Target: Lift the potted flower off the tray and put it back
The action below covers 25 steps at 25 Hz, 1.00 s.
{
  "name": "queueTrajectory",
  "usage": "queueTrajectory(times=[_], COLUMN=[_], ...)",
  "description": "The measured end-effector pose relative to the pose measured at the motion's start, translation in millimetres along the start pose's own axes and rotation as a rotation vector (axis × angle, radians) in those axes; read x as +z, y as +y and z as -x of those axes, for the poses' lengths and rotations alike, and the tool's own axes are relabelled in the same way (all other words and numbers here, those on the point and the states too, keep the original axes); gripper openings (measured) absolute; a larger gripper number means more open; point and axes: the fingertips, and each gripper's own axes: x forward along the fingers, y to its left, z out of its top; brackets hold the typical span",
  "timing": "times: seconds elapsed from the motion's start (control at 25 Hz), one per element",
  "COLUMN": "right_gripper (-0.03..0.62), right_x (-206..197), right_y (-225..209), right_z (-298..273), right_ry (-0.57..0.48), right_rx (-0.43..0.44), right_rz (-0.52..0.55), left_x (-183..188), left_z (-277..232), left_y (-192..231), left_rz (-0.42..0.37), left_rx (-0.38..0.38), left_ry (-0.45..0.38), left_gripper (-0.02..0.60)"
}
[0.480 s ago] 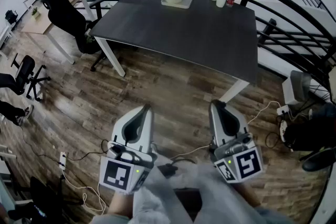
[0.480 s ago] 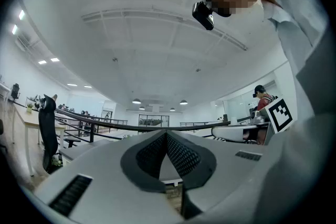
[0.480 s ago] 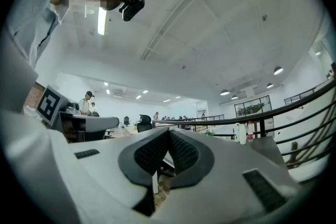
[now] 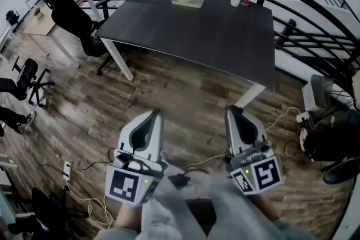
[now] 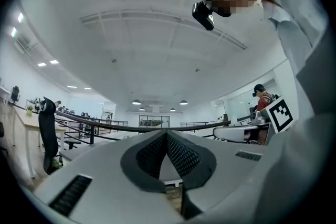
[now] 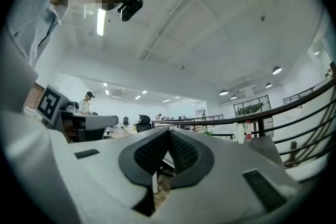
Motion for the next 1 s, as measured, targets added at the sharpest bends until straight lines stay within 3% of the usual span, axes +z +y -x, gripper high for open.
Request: queueTrajectory(times=[0.48,0.68,0.88,1.0], right_gripper=[0.003,0.003,0.003,0.003], right_x=[-3.0,-2.4,-7.0,-11.2], right_y=[1.4,-0.2,-7.5,-11.1], right_z=[18.6,24.6,23.1,12.4], right_ry=[0.004,0.002,0.007,0.012], right_rx=[0.026,0.013,-0.012,-0.02], right_rz=[0.024,0.049,0.031,0.025], left_x=[-0.8,8.4,2.7,8.0], left_z=[14.1,13.0,9.4,-1.8], left_y=[-2.8,-3.6,0.0,4.6], left_rz=[0.03,0.005,-0.001,0.008], left_rx=[0.062,0.056,0.054,0.034], left_ry=[0.01,-0.03,0.0,-0.043], left_gripper=[-0.002,-0.002,-0.002,-0.002])
